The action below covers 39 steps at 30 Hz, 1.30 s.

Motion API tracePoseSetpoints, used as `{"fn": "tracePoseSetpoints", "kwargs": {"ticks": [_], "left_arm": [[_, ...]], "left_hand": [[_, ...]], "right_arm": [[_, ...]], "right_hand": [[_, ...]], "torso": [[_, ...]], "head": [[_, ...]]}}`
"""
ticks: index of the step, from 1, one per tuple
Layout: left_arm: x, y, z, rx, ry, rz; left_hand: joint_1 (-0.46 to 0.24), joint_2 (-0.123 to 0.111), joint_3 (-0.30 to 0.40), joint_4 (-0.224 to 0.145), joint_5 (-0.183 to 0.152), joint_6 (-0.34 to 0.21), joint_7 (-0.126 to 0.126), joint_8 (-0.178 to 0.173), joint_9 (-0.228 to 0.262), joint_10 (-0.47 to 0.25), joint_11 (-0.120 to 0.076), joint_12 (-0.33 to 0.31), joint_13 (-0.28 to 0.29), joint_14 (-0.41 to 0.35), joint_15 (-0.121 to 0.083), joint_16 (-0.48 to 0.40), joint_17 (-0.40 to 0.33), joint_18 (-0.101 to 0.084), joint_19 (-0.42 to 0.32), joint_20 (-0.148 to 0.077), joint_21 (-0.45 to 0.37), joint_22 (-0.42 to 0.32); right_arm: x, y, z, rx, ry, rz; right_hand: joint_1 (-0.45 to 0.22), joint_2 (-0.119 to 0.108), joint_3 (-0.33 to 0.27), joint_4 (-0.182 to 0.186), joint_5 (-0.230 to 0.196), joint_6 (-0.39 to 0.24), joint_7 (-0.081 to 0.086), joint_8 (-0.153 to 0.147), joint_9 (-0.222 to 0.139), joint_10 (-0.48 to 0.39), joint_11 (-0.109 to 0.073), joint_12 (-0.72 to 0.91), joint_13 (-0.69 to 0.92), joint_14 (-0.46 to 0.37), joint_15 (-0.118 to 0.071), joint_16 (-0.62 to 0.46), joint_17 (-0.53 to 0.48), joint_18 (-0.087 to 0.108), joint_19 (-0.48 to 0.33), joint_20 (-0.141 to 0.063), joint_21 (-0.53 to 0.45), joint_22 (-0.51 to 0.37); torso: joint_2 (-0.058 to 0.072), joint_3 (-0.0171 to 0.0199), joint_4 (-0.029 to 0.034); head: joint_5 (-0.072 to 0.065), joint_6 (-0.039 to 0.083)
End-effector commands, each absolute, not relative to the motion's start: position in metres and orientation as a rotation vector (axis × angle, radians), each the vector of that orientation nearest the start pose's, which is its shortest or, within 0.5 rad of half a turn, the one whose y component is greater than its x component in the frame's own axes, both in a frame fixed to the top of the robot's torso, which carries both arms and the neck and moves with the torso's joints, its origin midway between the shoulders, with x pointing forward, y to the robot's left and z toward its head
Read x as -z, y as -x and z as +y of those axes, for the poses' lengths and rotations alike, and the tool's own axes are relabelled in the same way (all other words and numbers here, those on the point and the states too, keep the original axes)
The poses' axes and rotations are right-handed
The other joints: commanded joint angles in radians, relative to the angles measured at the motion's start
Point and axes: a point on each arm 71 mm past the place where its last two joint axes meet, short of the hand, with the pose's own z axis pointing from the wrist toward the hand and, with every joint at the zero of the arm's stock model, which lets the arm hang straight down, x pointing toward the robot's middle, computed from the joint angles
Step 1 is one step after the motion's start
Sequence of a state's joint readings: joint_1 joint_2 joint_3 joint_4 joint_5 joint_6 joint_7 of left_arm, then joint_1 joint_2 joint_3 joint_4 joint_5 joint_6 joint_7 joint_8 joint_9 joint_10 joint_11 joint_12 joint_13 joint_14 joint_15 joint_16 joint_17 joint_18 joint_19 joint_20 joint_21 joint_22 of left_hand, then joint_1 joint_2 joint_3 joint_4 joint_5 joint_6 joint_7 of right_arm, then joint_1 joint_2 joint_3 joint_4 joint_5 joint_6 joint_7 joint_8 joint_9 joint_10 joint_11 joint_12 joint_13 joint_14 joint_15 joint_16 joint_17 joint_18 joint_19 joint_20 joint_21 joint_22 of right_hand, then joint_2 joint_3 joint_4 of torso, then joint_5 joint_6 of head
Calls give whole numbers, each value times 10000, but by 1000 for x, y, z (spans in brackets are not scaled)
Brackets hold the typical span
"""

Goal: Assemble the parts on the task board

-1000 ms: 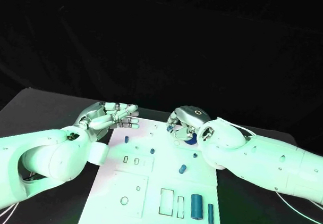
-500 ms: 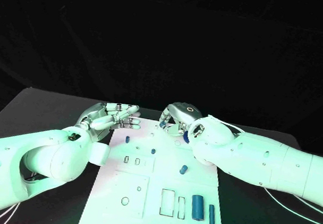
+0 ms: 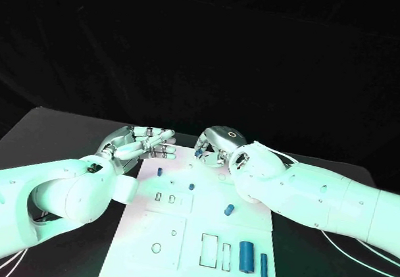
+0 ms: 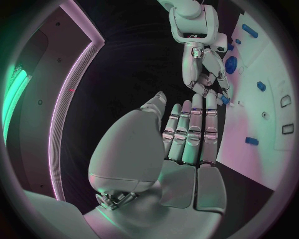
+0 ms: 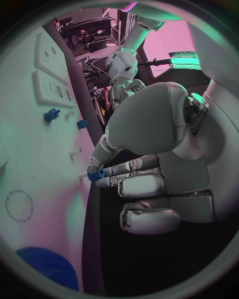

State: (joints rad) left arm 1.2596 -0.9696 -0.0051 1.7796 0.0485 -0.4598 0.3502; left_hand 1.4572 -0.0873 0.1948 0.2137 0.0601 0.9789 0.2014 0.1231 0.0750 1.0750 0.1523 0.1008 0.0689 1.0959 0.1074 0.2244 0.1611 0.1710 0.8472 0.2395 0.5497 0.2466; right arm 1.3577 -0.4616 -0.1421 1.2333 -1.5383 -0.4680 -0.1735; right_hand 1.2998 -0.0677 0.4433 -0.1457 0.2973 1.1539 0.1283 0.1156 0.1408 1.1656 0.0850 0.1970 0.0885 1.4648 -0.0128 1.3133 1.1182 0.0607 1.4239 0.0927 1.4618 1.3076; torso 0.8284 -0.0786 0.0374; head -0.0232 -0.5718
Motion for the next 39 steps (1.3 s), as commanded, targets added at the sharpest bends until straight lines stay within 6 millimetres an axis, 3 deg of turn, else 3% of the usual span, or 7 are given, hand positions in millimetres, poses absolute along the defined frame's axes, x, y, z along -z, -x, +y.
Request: {"fn": "tracePoseSetpoints", "kwargs": {"ticks": [1, 19, 26, 39], "left_arm": [[121, -454, 201, 15838, 11277, 13667], [120, -454, 201, 15851, 11248, 13649], [119, -454, 201, 15856, 11242, 13649], [119, -455, 202, 15836, 11247, 13638]], "left_hand": [[-42, -41, 30, 14, -43, 3, 44, -68, -15, -35, 33, -63, -16, 15, 25, 40, 13, 103, -10, -51, 70, 16], [-42, -41, 30, 14, -43, 3, 44, -68, -15, -35, 33, -63, -16, 15, 25, 40, 13, 103, -10, -51, 70, 16], [-46, -44, 28, 14, -43, -2, 47, -75, -16, -41, 36, -71, -16, 11, 27, 41, 16, 101, -20, -52, 80, 23], [-51, -48, 25, 14, -43, -13, 53, -92, -19, -57, 42, -91, -16, -8, 35, 38, 22, 97, -45, -53, 102, 38]], "right_arm": [[141, -541, -84, -5935, 2967, 14444], [144, -543, -80, -5896, 2929, 14508], [144, -547, -79, -5793, 2811, 14579], [143, -546, -80, -5894, 2731, 14387]], "right_hand": [[-5, 16, 62, 16, 33, -38, 56, 31, 17, 209, -181, -47, -4, 321, 2, 27, -17, -134, 54, 22, 26, 478], [-101, -87, 115, 87, -6, -245, 124, -82, 50, 46, -108, -226, -40, 268, 62, -42, -190, -93, -83, 72, -64, 313], [-175, -299, 151, 110, -106, -555, 268, -264, 43, -303, 41, -460, -109, 207, 175, -138, -396, -53, -208, 163, -160, 148], [-330, -680, -84, 223, -183, -1041, 490, -492, 31, -1265, 316, -795, -221, -75, 403, -747, -1421, 190, -953, 388, -814, -937]], "torso": [[16, 1, 1], [43, -1, -6], [42, 0, -2], [50, -4, -12]], "head": [[8, -2], [59, 6], [44, 7], [72, 22]]}}
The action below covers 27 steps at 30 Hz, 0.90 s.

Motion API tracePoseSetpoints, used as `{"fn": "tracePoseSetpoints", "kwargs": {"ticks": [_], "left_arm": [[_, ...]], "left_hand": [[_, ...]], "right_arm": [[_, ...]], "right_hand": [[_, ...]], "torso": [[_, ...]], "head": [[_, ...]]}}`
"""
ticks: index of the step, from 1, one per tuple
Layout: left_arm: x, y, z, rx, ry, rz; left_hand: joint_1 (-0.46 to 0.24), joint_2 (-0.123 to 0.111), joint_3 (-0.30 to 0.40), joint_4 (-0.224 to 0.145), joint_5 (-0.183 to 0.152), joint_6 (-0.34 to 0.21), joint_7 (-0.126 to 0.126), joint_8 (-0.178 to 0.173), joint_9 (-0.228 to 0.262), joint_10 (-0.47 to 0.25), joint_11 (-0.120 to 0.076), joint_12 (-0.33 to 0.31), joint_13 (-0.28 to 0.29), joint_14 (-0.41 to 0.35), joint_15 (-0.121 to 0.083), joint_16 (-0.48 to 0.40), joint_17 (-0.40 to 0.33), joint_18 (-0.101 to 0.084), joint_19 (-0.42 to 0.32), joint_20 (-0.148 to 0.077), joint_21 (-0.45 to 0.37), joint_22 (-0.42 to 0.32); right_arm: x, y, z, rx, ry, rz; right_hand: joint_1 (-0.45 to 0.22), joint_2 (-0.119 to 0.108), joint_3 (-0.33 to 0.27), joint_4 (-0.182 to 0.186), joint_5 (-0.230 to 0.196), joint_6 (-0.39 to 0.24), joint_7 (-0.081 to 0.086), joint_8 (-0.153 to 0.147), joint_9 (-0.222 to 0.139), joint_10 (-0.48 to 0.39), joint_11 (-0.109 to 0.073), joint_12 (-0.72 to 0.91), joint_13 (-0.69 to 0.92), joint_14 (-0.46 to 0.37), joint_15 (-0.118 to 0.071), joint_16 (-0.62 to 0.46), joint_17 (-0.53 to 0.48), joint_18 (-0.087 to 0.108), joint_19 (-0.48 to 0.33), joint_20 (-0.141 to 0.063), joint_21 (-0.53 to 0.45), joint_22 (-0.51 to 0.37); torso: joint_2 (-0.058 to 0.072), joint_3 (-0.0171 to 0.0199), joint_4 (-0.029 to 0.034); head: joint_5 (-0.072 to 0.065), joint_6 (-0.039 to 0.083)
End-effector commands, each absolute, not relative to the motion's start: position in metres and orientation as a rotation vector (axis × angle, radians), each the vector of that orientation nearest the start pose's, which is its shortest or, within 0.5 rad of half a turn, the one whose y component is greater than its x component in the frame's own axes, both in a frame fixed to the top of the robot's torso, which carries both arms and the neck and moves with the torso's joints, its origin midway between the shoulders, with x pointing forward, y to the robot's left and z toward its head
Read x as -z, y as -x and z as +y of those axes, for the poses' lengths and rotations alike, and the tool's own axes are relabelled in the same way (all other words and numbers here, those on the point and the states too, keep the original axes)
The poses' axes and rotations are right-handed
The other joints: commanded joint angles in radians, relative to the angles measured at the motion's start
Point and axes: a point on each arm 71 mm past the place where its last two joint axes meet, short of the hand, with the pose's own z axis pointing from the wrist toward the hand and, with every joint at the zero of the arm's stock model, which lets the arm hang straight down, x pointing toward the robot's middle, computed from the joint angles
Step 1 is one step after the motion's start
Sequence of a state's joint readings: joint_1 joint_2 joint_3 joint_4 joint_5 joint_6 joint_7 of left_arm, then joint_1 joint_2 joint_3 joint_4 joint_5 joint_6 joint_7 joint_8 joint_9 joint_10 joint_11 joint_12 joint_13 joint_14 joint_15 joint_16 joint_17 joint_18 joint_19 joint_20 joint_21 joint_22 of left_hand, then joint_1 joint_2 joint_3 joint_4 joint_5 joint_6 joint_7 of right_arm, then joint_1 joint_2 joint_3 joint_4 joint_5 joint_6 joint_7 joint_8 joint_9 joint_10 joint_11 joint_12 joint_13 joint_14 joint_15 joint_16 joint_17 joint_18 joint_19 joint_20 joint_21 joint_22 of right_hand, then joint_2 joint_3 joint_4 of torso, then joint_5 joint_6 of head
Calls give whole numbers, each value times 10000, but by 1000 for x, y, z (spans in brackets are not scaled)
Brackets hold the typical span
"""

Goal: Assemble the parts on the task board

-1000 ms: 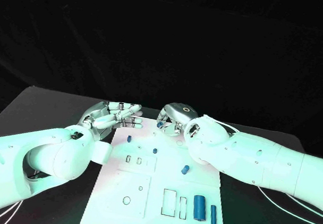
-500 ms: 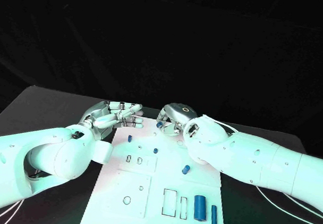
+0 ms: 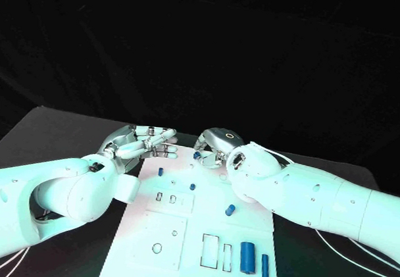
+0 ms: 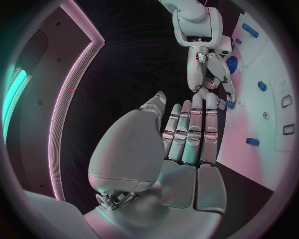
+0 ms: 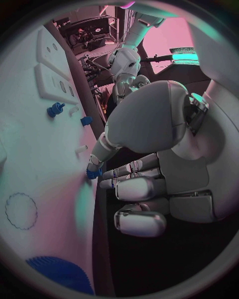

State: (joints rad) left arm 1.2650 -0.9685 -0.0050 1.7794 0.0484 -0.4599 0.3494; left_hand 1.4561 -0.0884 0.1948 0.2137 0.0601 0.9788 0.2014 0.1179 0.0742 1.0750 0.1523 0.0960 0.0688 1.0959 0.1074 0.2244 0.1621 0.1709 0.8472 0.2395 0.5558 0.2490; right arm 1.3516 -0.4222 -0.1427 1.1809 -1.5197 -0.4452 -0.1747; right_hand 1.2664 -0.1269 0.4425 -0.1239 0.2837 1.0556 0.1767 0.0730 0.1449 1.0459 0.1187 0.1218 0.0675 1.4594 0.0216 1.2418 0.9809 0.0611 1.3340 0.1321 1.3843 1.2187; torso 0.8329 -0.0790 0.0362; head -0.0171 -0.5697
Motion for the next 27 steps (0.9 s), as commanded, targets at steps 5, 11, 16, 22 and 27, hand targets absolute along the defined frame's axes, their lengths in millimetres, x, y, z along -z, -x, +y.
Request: {"fn": "tracePoseSetpoints", "kwargs": {"ticks": [5, 11, 16, 22, 27], "left_arm": [[120, -456, 204, 15774, 11267, 13603], [120, -457, 206, 15713, 11289, 13573], [120, -458, 207, 15704, 11297, 13582], [121, -459, 207, 15693, 11306, 13584], [121, -460, 207, 15698, 11307, 13591]], "left_hand": [[-40, -37, 25, 14, -43, -13, 53, -40, -11, -57, 43, -42, -15, -8, 35, 38, 11, 98, -45, -53, 41, 14], [-40, -37, 25, 14, -43, -13, 53, -40, -11, -57, 43, -42, -15, -8, 35, 38, 11, 98, -45, -53, 41, 14], [-42, -36, 25, 14, -43, -14, 53, -44, -11, -59, 44, -48, -14, -15, 37, 37, 13, 97, -54, -53, 49, 19], [-42, -36, 25, 14, -43, -14, 53, -44, -11, -59, 44, -48, -14, -15, 37, 37, 13, 97, -54, -53, 49, 19], [-45, -33, 25, 17, -43, -11, 51, -46, -11, -56, 44, -49, -13, -17, 38, 38, 16, 96, -62, -53, 55, 23]], "right_arm": [[141, -540, -91, -5966, 2569, 14259], [136, -529, -119, -6157, 1989, 14357], [132, -517, -156, -6276, 961, 15014], [136, -509, -190, -6109, -38, 16066], [140, -508, -208, -5793, -431, 16705]], "right_hand": [[18, -96, -98, 7, -26, -64, 7, -61, -5, -78, -20, -21, -3, -30, 62, -54, -80, 195, -74, 3, -66, -81], [-26, -73, -166, 135, 143, 6, -33, -20, 39, 434, -119, 341, 101, 65, 3, 115, 159, 134, 153, -16, 65, 221], [-267, -239, -416, 357, 262, -139, -168, -75, 37, 1722, -400, 1008, 404, 204, -198, 419, 578, 40, 473, -160, 301, 672], [-402, -583, -1118, 553, 457, -373, -444, -3, 78, 3074, -759, 2238, 1267, 342, -506, 776, 1100, -68, 805, -456, 556, 1152], [-32, -396, -2152, 990, 872, -742, -503, 275, 309, 1898, -785, 4916, 4011, 461, -541, 1363, 1952, -151, 1033, -547, 717, 1508]], "torso": [[-15, 6, -10], [-76, 37, -82], [-144, 61, -143], [-187, 87, -192], [-199, 120, -229]], "head": [[11, 16], [35, 56], [-23, 59], [-99, 56], [-103, 53]]}}
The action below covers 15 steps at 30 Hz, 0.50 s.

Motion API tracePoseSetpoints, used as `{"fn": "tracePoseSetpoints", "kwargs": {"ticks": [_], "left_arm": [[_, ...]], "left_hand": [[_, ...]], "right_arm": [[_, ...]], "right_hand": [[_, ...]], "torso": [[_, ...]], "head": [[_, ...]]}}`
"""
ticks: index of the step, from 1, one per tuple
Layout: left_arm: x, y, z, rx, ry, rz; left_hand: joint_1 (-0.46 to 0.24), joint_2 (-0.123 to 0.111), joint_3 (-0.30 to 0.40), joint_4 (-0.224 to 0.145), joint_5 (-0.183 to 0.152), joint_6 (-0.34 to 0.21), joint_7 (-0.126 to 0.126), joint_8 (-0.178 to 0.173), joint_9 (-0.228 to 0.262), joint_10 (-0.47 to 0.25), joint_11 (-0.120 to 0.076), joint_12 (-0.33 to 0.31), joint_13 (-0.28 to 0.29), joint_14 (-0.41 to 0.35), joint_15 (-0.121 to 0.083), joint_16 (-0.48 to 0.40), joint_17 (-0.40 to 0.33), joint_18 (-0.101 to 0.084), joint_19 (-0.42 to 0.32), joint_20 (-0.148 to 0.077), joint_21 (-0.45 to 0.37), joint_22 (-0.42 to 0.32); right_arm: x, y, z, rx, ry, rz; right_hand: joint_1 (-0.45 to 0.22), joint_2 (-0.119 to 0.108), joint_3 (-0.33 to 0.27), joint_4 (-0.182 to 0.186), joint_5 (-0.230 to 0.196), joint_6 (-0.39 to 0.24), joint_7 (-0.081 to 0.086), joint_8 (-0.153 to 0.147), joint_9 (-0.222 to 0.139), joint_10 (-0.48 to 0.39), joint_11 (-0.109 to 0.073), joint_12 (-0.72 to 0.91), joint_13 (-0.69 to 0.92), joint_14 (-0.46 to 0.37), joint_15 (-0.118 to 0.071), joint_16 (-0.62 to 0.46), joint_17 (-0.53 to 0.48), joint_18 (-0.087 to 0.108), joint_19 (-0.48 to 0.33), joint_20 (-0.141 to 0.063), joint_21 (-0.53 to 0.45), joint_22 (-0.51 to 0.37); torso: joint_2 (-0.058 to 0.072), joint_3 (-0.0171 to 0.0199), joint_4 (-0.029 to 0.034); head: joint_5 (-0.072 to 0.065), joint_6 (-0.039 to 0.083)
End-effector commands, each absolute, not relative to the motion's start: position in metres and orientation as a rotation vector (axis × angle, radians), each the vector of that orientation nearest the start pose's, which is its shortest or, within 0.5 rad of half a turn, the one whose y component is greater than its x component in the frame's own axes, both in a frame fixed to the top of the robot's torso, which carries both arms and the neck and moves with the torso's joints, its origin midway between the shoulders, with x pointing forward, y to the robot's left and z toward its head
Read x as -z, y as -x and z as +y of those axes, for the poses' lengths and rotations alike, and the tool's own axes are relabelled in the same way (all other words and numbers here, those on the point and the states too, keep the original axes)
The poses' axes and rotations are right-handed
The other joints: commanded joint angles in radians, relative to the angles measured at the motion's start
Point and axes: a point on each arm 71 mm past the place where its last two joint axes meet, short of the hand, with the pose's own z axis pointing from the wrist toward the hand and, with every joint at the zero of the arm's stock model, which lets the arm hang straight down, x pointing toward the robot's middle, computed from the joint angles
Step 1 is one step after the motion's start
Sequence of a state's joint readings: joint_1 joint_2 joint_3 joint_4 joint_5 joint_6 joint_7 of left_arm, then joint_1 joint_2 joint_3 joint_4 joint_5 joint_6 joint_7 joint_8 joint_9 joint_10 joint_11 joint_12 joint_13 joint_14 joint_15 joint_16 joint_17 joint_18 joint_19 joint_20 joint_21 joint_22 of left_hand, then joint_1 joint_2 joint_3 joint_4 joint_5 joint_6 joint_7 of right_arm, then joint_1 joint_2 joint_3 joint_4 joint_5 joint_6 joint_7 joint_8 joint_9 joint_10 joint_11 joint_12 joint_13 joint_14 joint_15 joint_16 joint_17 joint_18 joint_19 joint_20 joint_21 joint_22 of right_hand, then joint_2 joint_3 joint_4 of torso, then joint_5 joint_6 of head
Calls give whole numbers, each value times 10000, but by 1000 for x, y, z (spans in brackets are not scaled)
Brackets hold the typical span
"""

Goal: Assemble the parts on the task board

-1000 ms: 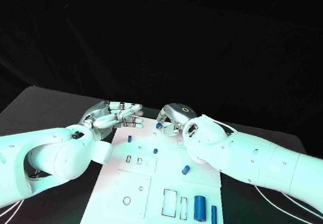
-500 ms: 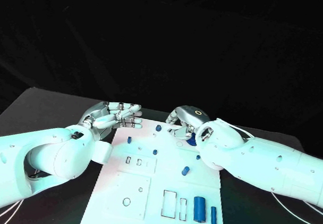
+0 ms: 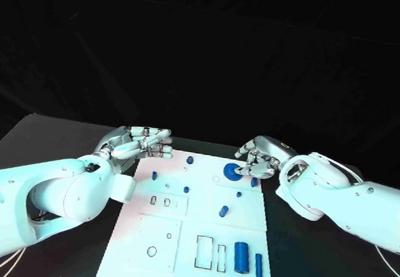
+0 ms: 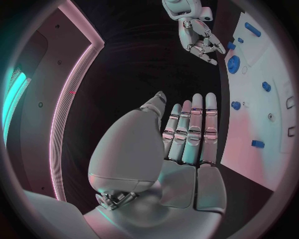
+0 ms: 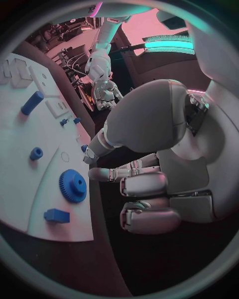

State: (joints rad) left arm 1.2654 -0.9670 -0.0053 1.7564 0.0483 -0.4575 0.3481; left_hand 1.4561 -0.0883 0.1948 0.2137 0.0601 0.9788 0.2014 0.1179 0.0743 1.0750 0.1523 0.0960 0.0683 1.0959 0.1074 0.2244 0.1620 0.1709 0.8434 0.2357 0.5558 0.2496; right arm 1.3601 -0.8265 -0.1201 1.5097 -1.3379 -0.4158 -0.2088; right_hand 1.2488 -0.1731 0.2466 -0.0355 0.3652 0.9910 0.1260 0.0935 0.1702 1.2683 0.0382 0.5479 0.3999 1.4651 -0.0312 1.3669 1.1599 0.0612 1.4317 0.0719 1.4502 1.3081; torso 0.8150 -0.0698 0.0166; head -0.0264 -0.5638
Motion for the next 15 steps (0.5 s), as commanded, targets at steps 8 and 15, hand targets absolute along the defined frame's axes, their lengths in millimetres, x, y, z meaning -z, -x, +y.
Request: {"fn": "tracePoseSetpoints", "kwargs": {"ticks": [8, 15], "left_arm": [[122, -460, 206, 15723, 11301, 13611], [121, -460, 206, 15712, 11305, 13605]], "left_hand": [[-46, -33, 25, 17, -43, -11, 51, -46, -12, -56, 43, -50, -9, -17, 38, 38, 17, 96, -24, -15, 55, 18], [-46, -33, 25, 17, -43, -11, 51, -46, -12, -56, 43, -50, -9, -17, 38, 38, 17, 96, -24, -15, 55, 18]], "right_arm": [[144, -514, -213, -5463, -560, 17015], [146, -519, -208, -5349, -550, 17108]], "right_hand": [[445, 182, -685, 580, 122, -545, 127, 323, 262, -448, 108, 3717, 4101, 496, 68, 574, 919, -176, 164, 132, 115, 807], [507, 201, -763, 690, 141, -675, 150, 353, 292, -451, 131, 3988, 4433, 500, 90, 623, 992, -178, 171, 152, 115, 828]], "torso": [[-7, 14, -4], [-1, 6, -15]], "head": [[23, -17], [53, -43]]}}
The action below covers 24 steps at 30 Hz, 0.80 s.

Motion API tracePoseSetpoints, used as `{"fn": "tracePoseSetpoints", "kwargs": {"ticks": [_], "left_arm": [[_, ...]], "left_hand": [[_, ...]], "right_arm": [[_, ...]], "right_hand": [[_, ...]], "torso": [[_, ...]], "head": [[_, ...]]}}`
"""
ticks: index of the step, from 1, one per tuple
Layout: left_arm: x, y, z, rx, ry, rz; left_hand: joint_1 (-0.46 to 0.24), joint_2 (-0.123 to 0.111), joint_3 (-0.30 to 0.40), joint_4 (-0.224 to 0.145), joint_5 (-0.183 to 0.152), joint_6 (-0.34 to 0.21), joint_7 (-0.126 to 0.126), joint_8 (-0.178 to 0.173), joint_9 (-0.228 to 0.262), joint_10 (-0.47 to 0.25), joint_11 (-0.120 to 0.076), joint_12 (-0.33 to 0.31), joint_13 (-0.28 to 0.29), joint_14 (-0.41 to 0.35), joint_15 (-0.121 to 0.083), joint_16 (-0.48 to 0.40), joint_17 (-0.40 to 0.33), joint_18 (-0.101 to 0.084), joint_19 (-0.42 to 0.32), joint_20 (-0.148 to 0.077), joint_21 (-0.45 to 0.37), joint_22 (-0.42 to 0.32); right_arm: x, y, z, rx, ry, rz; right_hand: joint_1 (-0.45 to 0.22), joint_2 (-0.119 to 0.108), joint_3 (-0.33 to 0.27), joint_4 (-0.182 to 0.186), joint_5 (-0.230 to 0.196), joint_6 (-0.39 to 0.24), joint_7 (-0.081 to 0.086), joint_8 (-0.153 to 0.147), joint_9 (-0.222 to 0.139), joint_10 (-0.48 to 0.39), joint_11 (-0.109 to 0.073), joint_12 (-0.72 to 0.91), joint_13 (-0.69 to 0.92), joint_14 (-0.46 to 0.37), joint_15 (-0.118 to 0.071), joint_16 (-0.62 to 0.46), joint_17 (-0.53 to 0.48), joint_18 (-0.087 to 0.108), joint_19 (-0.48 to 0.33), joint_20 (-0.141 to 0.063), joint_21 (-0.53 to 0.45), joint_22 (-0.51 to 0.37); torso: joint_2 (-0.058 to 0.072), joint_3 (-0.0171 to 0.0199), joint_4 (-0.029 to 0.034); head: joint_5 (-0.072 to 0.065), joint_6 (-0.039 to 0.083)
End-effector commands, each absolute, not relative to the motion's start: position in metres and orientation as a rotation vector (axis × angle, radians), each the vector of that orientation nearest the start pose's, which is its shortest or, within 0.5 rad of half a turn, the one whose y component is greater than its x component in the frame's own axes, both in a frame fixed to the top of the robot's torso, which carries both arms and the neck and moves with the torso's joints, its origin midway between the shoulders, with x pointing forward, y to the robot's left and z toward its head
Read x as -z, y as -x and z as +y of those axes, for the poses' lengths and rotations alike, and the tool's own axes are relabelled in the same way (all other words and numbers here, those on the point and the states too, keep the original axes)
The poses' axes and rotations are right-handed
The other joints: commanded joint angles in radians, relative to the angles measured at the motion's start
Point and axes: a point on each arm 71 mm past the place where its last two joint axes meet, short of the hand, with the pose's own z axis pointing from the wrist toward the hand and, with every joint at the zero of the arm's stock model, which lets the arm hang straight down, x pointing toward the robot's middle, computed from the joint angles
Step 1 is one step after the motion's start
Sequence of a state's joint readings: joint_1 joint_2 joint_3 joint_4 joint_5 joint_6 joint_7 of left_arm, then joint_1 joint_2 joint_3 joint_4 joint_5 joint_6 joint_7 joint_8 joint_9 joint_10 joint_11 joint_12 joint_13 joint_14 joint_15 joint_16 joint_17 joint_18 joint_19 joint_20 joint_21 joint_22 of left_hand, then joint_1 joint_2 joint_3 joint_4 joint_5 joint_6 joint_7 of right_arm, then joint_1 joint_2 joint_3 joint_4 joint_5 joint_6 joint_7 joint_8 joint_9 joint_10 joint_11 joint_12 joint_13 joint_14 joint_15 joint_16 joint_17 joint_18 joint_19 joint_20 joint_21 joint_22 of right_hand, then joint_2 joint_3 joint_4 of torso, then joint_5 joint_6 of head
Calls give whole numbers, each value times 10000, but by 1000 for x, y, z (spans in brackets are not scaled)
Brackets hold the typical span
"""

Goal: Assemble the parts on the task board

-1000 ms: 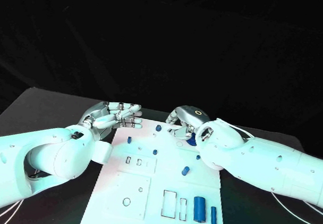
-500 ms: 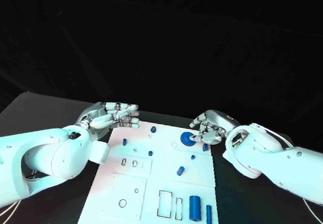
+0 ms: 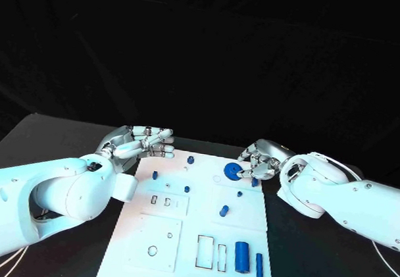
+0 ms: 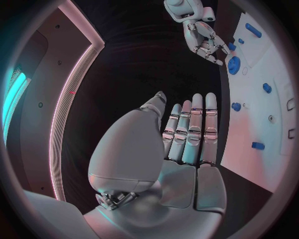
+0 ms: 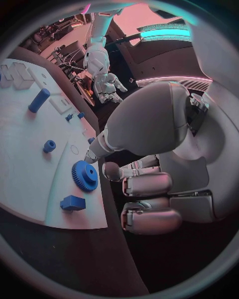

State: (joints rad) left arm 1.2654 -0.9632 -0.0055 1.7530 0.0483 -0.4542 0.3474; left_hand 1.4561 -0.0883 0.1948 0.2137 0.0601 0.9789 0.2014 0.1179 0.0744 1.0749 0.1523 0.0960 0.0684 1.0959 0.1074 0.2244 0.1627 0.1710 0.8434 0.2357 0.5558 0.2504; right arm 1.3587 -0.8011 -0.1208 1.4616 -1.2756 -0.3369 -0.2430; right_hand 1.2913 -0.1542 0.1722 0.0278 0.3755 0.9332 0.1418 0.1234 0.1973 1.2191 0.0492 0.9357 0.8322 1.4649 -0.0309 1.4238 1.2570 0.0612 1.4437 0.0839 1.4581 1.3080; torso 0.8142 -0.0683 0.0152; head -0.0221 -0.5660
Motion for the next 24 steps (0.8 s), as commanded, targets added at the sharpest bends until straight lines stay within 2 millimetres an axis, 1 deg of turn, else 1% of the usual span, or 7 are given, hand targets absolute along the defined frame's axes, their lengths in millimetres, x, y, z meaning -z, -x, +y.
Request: {"fn": "tracePoseSetpoints", "kwargs": {"ticks": [1, 2, 6, 12, 16, 19, 24], "left_arm": [[121, -460, 206, 15714, 11304, 13606], [121, -460, 206, 15715, 11304, 13606], [121, -459, 206, 15716, 11303, 13605], [121, -459, 207, 15710, 11304, 13600], [121, -459, 207, 15708, 11305, 13599], [121, -459, 207, 15707, 11305, 13598], [121, -459, 207, 15714, 11303, 13602]], "left_hand": [[-46, -33, 25, 17, -43, -11, 51, -46, -13, -56, 43, -50, -10, -17, 38, 38, 10, 95, -24, -16, 56, 10], [-46, -33, 25, 17, -43, -11, 51, -46, -13, -56, 43, -50, -10, -17, 38, 38, 10, 95, -24, -16, 56, 10], [-46, -33, 25, 17, -43, -11, 51, -46, -13, -56, 43, -50, -10, -17, 38, 38, 10, 95, -24, -16, 56, 10], [-46, -33, 25, 17, -43, -11, 51, -46, -13, -56, 43, -50, -10, -17, 38, 38, 10, 95, -24, -16, 56, 10], [-46, -33, 25, 17, -43, -11, 51, -46, -13, -56, 43, -50, -10, -17, 38, 38, 10, 95, -24, -16, 56, 10], [-46, -33, 25, 17, -43, -11, 51, -46, -13, -56, 43, -50, -10, -17, 38, 38, 10, 95, -24, -16, 56, 10], [-46, -33, 25, 17, -43, -11, 51, -46, -13, -56, 43, -50, -10, -17, 38, 38, 10, 95, -24, -16, 56, 10]], "right_arm": [[147, -520, -207, -5339, -538, 17136], [147, -520, -206, -5328, -532, 17159], [149, -523, -203, -5269, -531, 17216], [151, -528, -202, -5141, -547, 17295], [152, -529, -201, -5097, -536, 17354], [153, -530, -200, -5070, -527, 17394], [154, -532, -200, -5000, -519, 17470]], "right_hand": [[93, 20, -29, 74, 40, -100, -7, 68, 29, 76, 23, 201, 212, 504, 89, 64, 35, -178, 53, 34, 36, 833], [99, 24, -37, 86, 43, -102, -6, 79, 35, 107, 24, 278, 298, 506, 90, 72, 48, -180, 58, 36, 40, 842], [126, 39, -70, 138, 49, -119, -2, 116, 59, 171, 29, 498, 547, 519, 96, 120, 134, -182, 66, 43, 43, 858], [154, 51, -97, 181, 48, -136, 2, 149, 79, 231, 34, 706, 784, 537, 102, 178, 244, -185, 74, 49, 48, 876], [173, 62, -114, 209, 48, -136, 3, 177, 95, 282, 36, 860, 956, 546, 105, 211, 302, -185, 76, 53, 48, 882], [173, 62, -114, 209, 48, -136, 3, 177, 95, 282, 36, 860, 956, 546, 105, 211, 302, -185, 76, 53, 48, 882], [188, 72, -125, 231, 45, -140, 5, 195, 106, 293, 39, 935, 1041, 555, 108, 242, 362, -186, 79, 56, 49, 889]], "torso": [[3, -11, 1], [8, -13, 5], [6, -2, -2], [2, -3, 1], [4, 10, -2], [2, 9, -14], [1, 9, -11]], "head": [[11, -30], [10, -33], [16, -51], [32, -104], [57, -119], [60, -123], [58, -146]]}}
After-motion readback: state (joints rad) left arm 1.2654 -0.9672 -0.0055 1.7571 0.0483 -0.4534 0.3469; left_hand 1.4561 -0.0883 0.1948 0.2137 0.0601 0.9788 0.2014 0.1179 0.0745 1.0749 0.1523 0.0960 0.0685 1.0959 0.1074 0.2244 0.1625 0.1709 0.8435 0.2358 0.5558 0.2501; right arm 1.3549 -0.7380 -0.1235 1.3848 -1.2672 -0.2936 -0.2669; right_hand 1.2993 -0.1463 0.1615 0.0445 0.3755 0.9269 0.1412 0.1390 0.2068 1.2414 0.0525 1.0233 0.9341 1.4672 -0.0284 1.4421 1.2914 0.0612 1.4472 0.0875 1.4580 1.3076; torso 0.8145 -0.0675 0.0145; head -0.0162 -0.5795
